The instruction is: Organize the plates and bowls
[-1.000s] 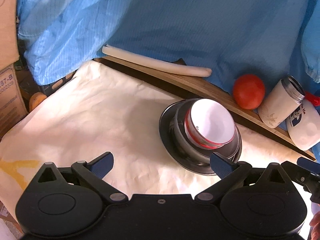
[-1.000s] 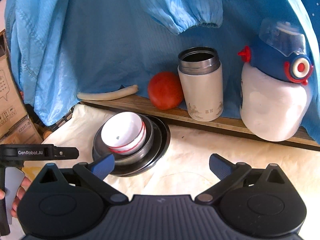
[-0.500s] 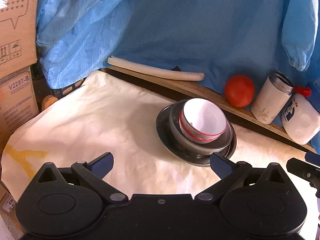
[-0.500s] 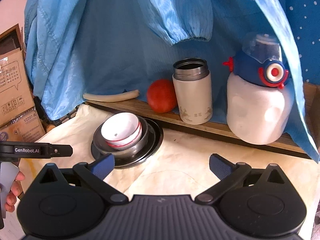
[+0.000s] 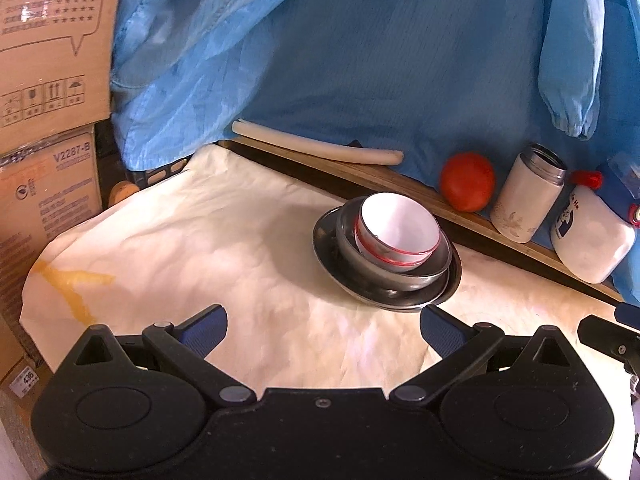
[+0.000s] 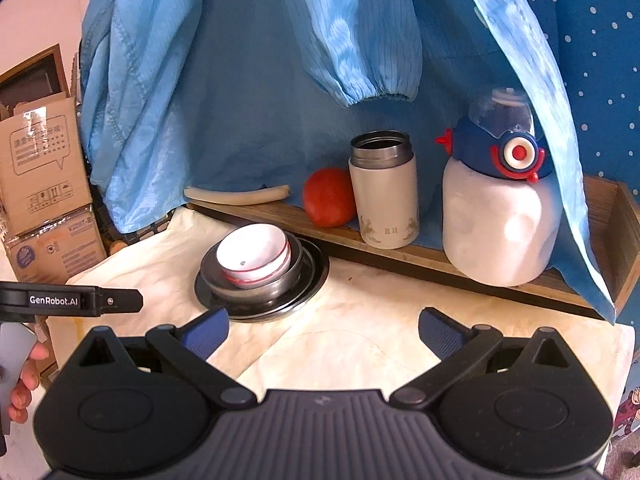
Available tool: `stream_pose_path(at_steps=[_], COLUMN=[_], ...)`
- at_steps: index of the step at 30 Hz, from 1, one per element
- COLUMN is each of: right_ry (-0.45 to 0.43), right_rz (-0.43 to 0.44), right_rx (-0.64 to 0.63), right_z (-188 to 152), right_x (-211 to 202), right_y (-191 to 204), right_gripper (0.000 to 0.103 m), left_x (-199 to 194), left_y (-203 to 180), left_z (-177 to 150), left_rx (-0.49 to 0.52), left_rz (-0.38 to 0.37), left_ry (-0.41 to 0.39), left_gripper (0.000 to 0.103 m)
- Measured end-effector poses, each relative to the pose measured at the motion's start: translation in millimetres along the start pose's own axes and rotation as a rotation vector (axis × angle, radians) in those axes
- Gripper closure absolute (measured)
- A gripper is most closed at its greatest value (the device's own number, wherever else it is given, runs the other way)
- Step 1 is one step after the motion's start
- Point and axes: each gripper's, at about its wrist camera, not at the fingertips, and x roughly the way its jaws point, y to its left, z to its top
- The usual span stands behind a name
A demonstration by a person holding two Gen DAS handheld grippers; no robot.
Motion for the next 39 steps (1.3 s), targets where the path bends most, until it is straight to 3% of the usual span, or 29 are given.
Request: stream_pose_path(at_steps=[20,39], right_ry=[-0.017,0.016], right_rz=[0.041,0.044], right_rx=[-0.005,-0.002], right_z=[-23,-45], right_x=[-21,-6], right_y=[0,-9], right_gripper=[0.0,0.0], left_x=[-33,-19], left_y=[-4,-5], left_z=[-36,-63], left_rx=[0.038,0.05], left_rz=[0.038,0.062], left_ry=[-0.075,-0.1], left_gripper=[0.001,0.001])
